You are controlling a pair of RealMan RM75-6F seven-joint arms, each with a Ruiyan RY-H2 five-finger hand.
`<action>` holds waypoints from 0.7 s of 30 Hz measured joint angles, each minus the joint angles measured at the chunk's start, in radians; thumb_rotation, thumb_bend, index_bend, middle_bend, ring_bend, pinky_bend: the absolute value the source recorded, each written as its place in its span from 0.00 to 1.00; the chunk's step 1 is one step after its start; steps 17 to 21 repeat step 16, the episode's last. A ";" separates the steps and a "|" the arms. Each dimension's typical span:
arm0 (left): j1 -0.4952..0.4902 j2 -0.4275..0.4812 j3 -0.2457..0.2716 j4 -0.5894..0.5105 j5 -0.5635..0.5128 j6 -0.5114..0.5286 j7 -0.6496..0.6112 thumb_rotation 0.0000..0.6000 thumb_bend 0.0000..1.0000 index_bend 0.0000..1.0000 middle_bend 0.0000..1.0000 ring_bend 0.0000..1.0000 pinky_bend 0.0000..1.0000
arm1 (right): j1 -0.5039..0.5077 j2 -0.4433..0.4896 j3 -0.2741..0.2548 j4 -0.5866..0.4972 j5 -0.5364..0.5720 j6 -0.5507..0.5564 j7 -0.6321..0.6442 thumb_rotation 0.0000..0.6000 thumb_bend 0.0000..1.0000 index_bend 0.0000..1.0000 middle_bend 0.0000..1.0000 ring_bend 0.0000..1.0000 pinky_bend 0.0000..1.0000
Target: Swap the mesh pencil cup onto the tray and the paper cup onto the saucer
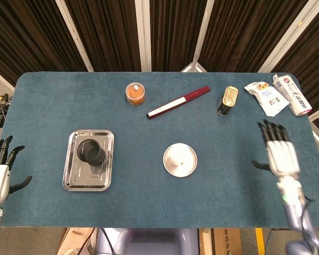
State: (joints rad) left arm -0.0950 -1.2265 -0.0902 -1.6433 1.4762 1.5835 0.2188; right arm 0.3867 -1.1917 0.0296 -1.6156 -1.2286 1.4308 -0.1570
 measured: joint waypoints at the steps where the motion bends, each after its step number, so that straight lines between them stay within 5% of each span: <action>1: 0.002 0.004 0.003 -0.006 -0.001 -0.003 0.001 1.00 0.09 0.21 0.00 0.00 0.13 | -0.024 -0.003 -0.017 0.015 -0.021 0.031 -0.005 1.00 0.00 0.00 0.00 0.00 0.00; 7: 0.018 0.032 0.022 -0.041 0.003 -0.006 -0.005 1.00 0.09 0.21 0.00 0.00 0.12 | -0.137 -0.041 -0.065 0.117 -0.104 0.149 0.006 1.00 0.00 0.00 0.00 0.00 0.00; 21: 0.017 0.039 0.025 -0.033 0.011 -0.016 -0.020 1.00 0.09 0.21 0.00 0.00 0.10 | -0.179 -0.068 -0.054 0.199 -0.161 0.172 0.030 1.00 0.00 0.01 0.00 0.00 0.00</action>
